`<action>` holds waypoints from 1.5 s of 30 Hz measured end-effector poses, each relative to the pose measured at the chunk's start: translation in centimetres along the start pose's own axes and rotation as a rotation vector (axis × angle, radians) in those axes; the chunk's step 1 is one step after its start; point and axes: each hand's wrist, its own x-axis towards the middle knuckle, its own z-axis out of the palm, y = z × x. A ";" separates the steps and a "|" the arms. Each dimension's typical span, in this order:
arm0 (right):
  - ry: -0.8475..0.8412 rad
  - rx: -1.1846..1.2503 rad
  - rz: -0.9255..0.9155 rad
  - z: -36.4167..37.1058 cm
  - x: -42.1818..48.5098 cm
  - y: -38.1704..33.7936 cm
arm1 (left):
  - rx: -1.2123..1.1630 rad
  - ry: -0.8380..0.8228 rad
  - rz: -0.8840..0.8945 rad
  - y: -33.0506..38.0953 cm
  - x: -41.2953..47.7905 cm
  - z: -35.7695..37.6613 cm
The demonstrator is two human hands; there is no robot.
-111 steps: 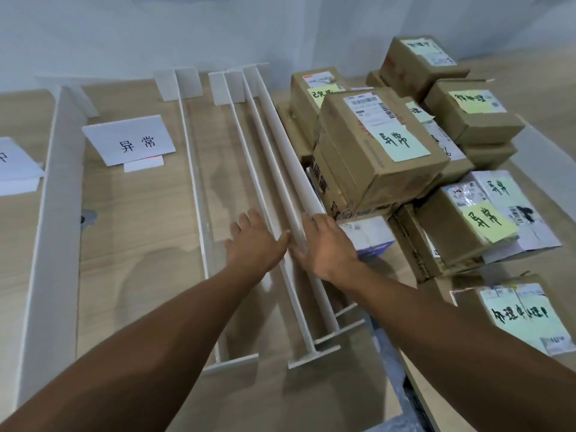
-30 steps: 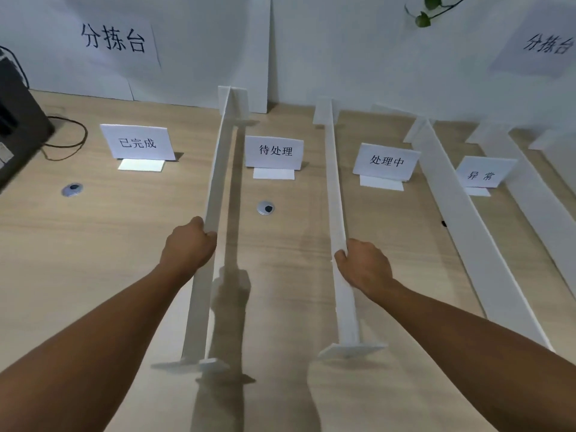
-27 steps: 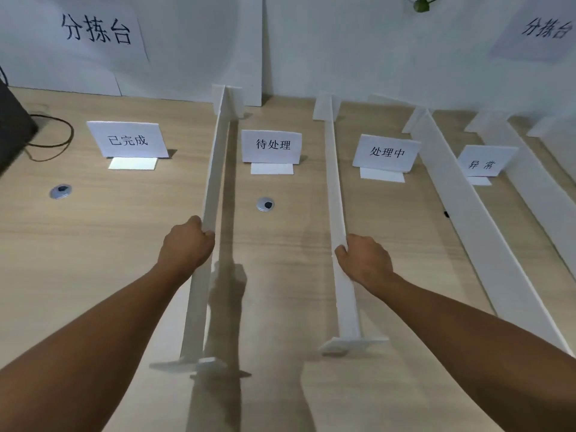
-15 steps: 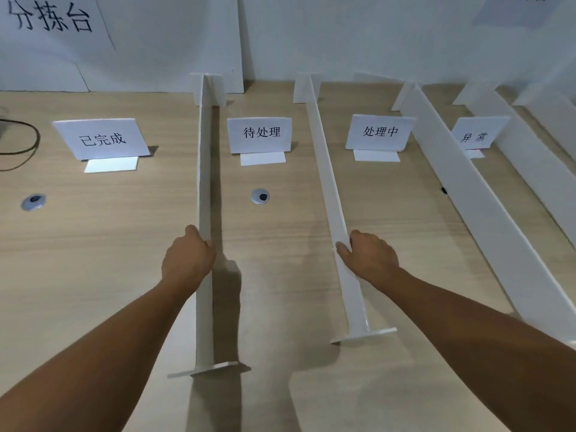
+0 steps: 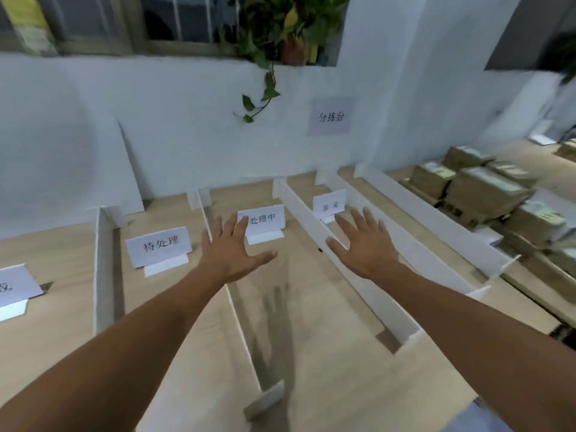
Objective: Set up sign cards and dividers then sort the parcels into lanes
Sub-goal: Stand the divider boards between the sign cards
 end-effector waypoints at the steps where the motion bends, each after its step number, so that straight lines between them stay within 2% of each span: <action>1: 0.025 0.001 0.031 -1.1 -0.7 2.5 | 0.003 -0.007 0.037 3.0 0.8 0.3; 10: 0.043 -0.057 0.316 -4.8 -11.0 28.8 | 0.055 -0.076 0.272 30.0 5.2 9.1; 17: 0.007 -0.062 0.523 -5.4 -18.0 46.7 | 0.008 -0.158 0.336 49.3 7.8 16.8; 22: 0.001 -0.052 0.558 -4.6 -18.5 55.5 | -0.008 -0.203 0.346 58.1 9.8 22.1; 27: -0.001 -0.033 0.551 -2.1 -14.8 63.3 | -0.030 -0.246 0.301 64.5 15.6 28.4; 32: -0.033 -0.042 0.512 0.1 -9.0 70.9 | -0.090 -0.294 0.144 70.7 22.9 35.2; 37: -0.064 -0.059 0.376 0.4 -3.0 76.5 | -0.282 -0.337 -0.217 74.7 28.4 40.1; 45: -0.059 0.010 0.117 3.9 7.2 83.4 | -0.369 -0.344 -0.659 78.9 34.2 47.1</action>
